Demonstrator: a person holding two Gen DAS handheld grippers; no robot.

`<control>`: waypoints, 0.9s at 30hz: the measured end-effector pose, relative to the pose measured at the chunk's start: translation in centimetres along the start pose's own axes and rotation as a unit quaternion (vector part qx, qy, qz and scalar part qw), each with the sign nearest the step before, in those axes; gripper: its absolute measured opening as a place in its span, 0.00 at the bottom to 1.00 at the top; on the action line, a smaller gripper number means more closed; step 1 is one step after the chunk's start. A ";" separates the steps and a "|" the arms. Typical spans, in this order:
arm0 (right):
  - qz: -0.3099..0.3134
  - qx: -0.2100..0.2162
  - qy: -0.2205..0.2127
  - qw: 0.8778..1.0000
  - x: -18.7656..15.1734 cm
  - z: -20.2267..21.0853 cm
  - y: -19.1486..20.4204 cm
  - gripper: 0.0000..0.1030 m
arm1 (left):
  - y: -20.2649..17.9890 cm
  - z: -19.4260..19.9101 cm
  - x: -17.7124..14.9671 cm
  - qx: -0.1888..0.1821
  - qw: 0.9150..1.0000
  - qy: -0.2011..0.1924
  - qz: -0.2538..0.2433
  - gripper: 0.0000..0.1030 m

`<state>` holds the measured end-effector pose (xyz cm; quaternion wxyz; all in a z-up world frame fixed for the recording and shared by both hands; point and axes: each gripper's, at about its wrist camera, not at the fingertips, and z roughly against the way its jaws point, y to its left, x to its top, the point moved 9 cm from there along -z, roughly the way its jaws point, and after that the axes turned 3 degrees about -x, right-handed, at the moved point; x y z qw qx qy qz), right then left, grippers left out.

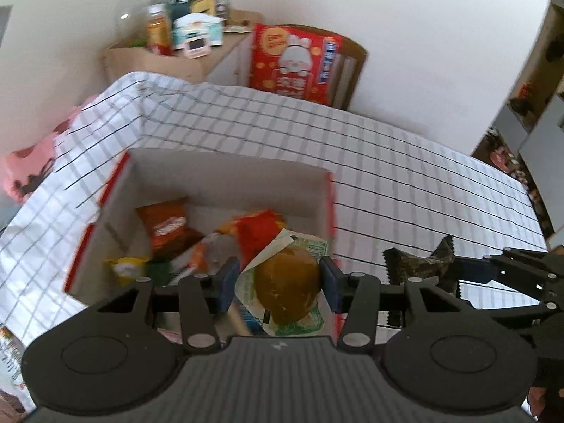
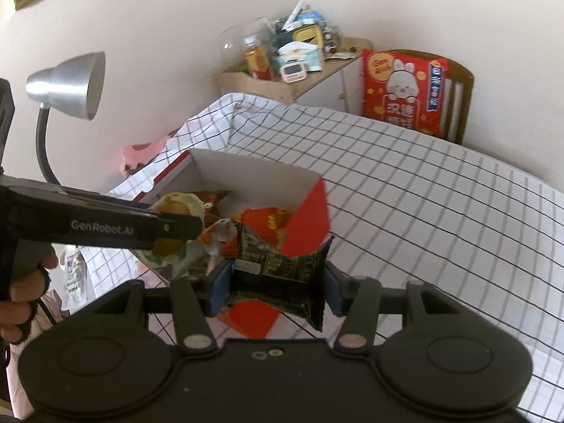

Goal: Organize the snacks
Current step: 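Carry the pastry and dark snack over the box with both tools, then open both tools to drop the pastry and dark snack into the box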

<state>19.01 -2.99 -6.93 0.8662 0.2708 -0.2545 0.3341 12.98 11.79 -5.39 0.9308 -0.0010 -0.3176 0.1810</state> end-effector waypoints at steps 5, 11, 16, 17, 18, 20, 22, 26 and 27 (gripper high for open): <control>0.014 -0.003 0.006 1.000 1.0 -2.6 2.4 0.51 | 3.8 -0.8 0.3 0.021 1.000 0.002 0.011 0.47; 0.029 -0.006 0.025 0.999 1.6 -6.5 5.0 0.52 | 8.8 -3.5 0.8 0.054 0.998 0.021 0.026 0.47; 0.051 -0.013 0.046 0.998 1.2 -9.8 7.0 0.52 | 11.9 -5.9 0.5 0.068 0.996 0.043 0.038 0.47; 0.056 -0.014 0.051 0.997 1.0 -10.4 7.3 0.52 | 12.2 -6.4 0.4 0.069 0.996 0.048 0.034 0.47; 0.058 -0.016 0.057 0.997 0.8 -11.0 7.5 0.52 | 12.3 -6.8 0.2 0.069 0.996 0.050 0.031 0.47; 0.067 -0.016 0.066 0.995 0.4 -12.0 8.0 0.52 | 12.4 -7.5 -0.2 0.062 0.996 0.055 0.029 0.47; 0.079 -0.020 0.073 0.994 0.0 -12.8 8.6 0.52 | 12.4 -8.1 -0.6 0.057 0.996 0.060 0.029 0.47; 0.083 -0.026 0.086 0.993 -0.7 -13.9 8.7 0.52 | 11.7 -8.9 -1.6 0.048 0.996 0.070 0.024 0.47; 0.081 -0.027 0.089 0.992 -0.9 -14.1 8.7 0.52 | 11.5 -9.0 -1.9 0.046 0.996 0.071 0.018 0.47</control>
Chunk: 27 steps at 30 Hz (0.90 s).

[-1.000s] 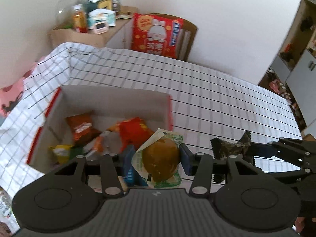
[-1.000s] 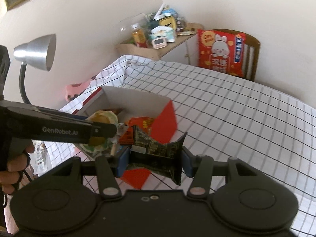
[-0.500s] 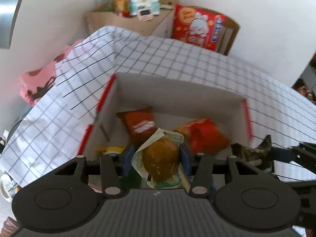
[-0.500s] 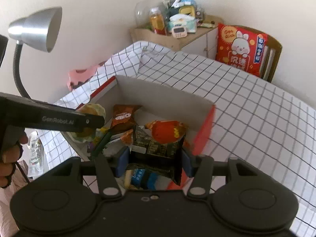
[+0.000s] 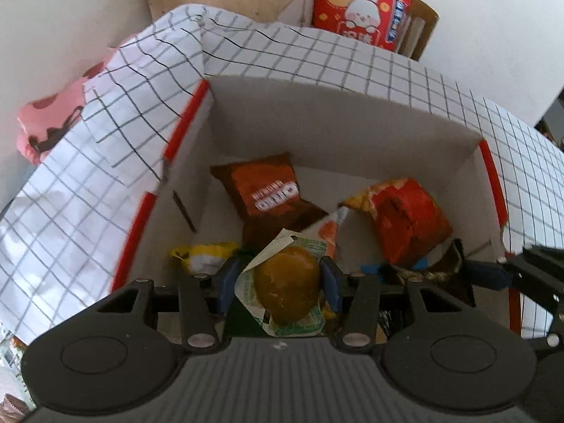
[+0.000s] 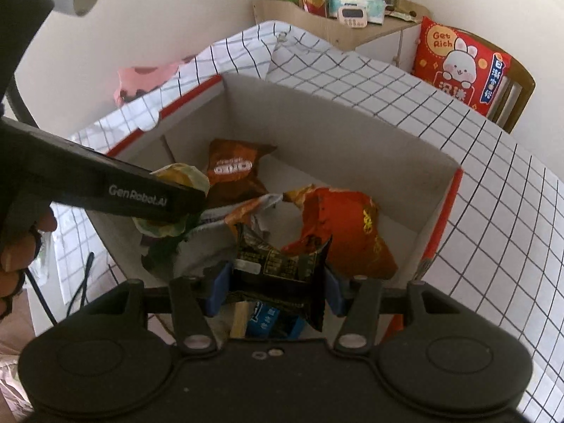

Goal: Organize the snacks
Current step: 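Open both tools to drop the pastry and dark snack into the box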

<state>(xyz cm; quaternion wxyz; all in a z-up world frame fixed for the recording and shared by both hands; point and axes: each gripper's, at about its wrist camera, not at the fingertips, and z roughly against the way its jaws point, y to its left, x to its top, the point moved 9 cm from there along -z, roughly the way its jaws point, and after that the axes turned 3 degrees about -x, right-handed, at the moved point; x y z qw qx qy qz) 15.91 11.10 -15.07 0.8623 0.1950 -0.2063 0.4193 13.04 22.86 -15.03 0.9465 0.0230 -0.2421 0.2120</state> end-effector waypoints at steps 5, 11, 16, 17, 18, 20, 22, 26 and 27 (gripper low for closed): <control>0.007 -0.007 0.006 1.000 -0.7 -0.5 -0.1 0.54 | -0.9 -1.0 -1.4 0.000 1.000 0.014 -0.013 0.48; 0.035 -0.009 0.006 0.999 -1.0 -0.5 0.4 0.59 | -1.1 -1.6 -2.2 0.003 1.000 0.019 -0.017 0.48; 0.032 -0.014 -0.005 0.999 -1.0 0.3 0.3 0.66 | -1.4 -0.5 -2.0 -0.010 1.000 -0.002 -0.011 0.56; 0.029 -0.014 -0.009 0.999 -0.9 0.6 0.3 0.67 | -1.5 -0.1 -1.9 -0.013 1.000 -0.008 -0.010 0.57; 0.027 -0.011 -0.013 0.999 -0.8 1.0 0.3 0.68 | -1.6 0.3 -1.8 -0.015 1.000 -0.014 -0.009 0.57; 0.023 -0.008 -0.021 0.999 -0.7 1.8 0.3 0.70 | -1.7 1.1 -1.7 -0.019 0.999 -0.024 -0.009 0.58; 0.019 -0.004 -0.031 0.999 -0.6 2.7 0.3 0.74 | -1.7 2.1 -1.7 -0.022 0.999 -0.037 -0.009 0.58; 0.015 0.000 -0.050 0.999 -0.5 4.7 0.3 0.79 | -1.8 3.9 -1.7 -0.029 0.998 -0.059 -0.008 0.59; 0.011 0.002 -0.056 0.998 -0.4 5.3 0.2 0.80 | -1.9 4.3 -1.7 -0.032 0.997 -0.064 -0.007 0.59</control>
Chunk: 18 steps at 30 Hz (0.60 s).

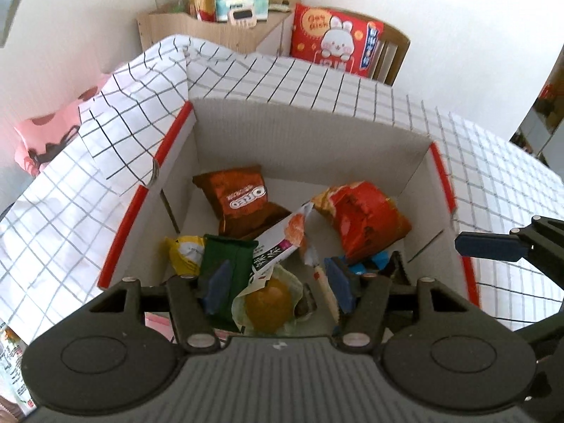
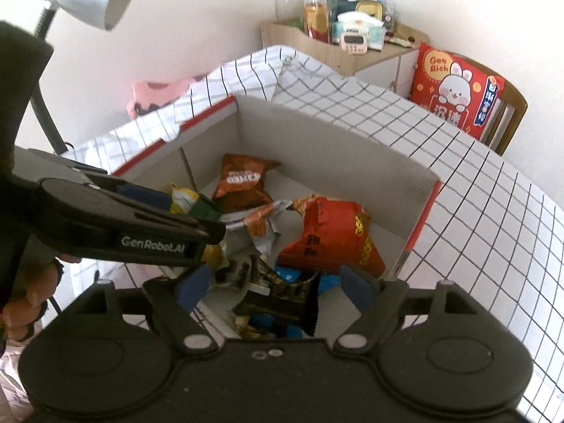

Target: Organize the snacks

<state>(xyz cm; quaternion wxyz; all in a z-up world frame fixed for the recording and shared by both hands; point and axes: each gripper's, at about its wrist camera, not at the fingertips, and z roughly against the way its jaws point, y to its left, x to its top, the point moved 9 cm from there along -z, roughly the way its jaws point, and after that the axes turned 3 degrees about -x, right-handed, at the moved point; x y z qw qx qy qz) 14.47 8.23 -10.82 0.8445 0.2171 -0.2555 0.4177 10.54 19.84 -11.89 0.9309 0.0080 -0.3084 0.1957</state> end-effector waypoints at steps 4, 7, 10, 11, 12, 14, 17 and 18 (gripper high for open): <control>-0.021 0.009 -0.019 1.000 0.4 2.0 -0.4 0.86 | -0.4 2.0 0.2 -0.010 1.000 -0.023 0.004 0.63; -0.028 0.009 -0.036 0.999 0.4 3.5 -0.7 0.89 | -1.0 3.5 0.4 -0.007 0.999 -0.043 -0.003 0.63; -0.033 0.008 -0.053 0.998 0.5 5.0 -0.9 0.89 | -1.5 5.0 0.4 0.000 0.998 -0.065 -0.013 0.63; -0.036 0.009 -0.058 0.998 0.5 5.4 -1.0 0.90 | -1.6 5.4 0.4 0.001 0.997 -0.070 -0.015 0.63; -0.039 0.011 -0.063 0.997 0.5 5.9 -1.0 0.90 | -1.8 5.8 0.3 0.002 0.997 -0.076 -0.018 0.63; -0.045 0.018 -0.070 0.996 0.4 6.8 -1.2 0.90 | -2.1 6.7 0.2 0.006 0.996 -0.087 -0.022 0.64; -0.055 0.018 -0.078 0.995 0.2 7.9 -1.4 0.90 | -2.7 7.8 -0.1 0.003 0.995 -0.100 -0.028 0.70; -0.059 0.018 -0.083 0.995 0.1 8.3 -1.5 0.91 | -2.9 8.2 -0.2 0.000 0.994 -0.104 -0.029 0.72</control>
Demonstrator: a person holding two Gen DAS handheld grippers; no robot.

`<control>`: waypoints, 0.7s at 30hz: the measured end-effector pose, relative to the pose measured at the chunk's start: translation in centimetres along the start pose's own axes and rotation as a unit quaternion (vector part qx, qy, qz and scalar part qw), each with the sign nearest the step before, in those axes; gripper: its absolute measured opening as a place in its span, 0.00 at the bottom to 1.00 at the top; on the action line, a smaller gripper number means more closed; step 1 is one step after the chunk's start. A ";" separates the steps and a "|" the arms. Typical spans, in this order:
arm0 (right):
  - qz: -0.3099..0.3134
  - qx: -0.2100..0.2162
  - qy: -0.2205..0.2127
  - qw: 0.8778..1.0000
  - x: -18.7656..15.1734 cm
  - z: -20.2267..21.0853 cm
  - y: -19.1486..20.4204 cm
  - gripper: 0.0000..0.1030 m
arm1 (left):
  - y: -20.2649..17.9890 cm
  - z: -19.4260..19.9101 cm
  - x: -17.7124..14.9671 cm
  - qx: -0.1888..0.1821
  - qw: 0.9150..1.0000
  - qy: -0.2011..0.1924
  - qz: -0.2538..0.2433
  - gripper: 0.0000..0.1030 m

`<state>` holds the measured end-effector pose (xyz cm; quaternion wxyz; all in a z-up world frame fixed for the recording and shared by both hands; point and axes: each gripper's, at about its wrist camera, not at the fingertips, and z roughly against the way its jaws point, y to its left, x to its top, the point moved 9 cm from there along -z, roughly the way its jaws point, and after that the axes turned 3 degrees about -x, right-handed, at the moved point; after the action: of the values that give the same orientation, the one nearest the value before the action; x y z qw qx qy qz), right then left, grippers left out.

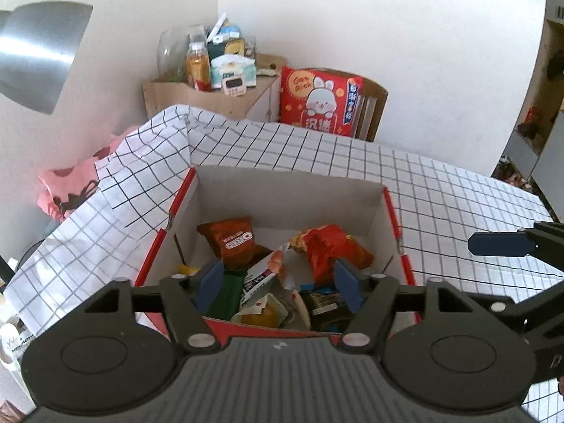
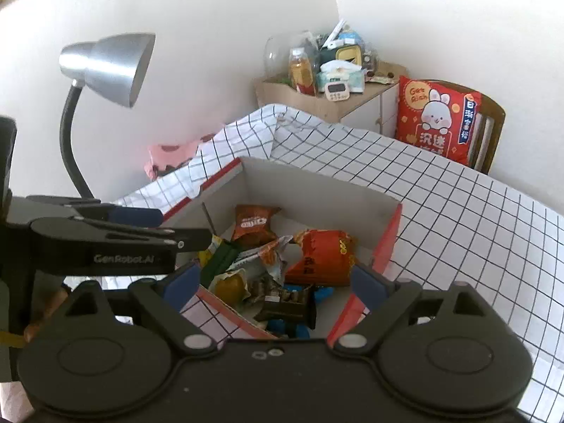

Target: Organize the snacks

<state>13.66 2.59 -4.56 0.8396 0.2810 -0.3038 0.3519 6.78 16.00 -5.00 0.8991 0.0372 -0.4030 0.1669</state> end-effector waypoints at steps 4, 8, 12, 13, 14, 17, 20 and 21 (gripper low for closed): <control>-0.022 0.002 -0.018 1.000 -0.1 1.6 -0.5 0.99 | -0.7 1.4 0.0 -0.004 1.000 -0.013 -0.001 0.74; -0.039 -0.001 -0.036 0.999 -0.3 3.0 -0.9 1.00 | -1.2 2.5 -0.1 -0.012 1.000 -0.024 0.008 0.82; -0.052 -0.005 -0.052 0.997 -0.6 4.1 -1.1 1.00 | -1.3 3.3 -0.3 -0.016 0.999 -0.027 0.015 0.86; -0.054 -0.007 -0.058 0.997 -0.7 4.4 -1.1 1.00 | -1.4 3.5 -0.4 -0.017 0.999 -0.028 0.016 0.90; -0.055 -0.010 -0.064 0.996 -0.8 4.7 -1.2 1.00 | -1.4 3.7 -0.5 -0.018 0.999 -0.029 0.017 0.96; -0.066 -0.020 -0.073 0.995 -1.0 5.1 -1.5 1.00 | -1.6 4.1 -0.7 -0.022 0.999 -0.031 0.023 0.99; -0.081 -0.027 -0.079 0.993 -1.1 5.5 -2.0 1.00 | -1.7 4.4 -0.9 -0.025 0.999 -0.031 0.027 0.99; -0.084 -0.030 -0.081 0.993 -1.1 5.6 -2.1 1.00 | -1.7 4.6 -1.0 -0.023 0.999 -0.031 0.026 0.99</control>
<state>12.85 -2.96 -2.18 0.8469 0.3079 -0.3568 0.2463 3.51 13.17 -2.54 0.8819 0.0112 -0.4356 0.1802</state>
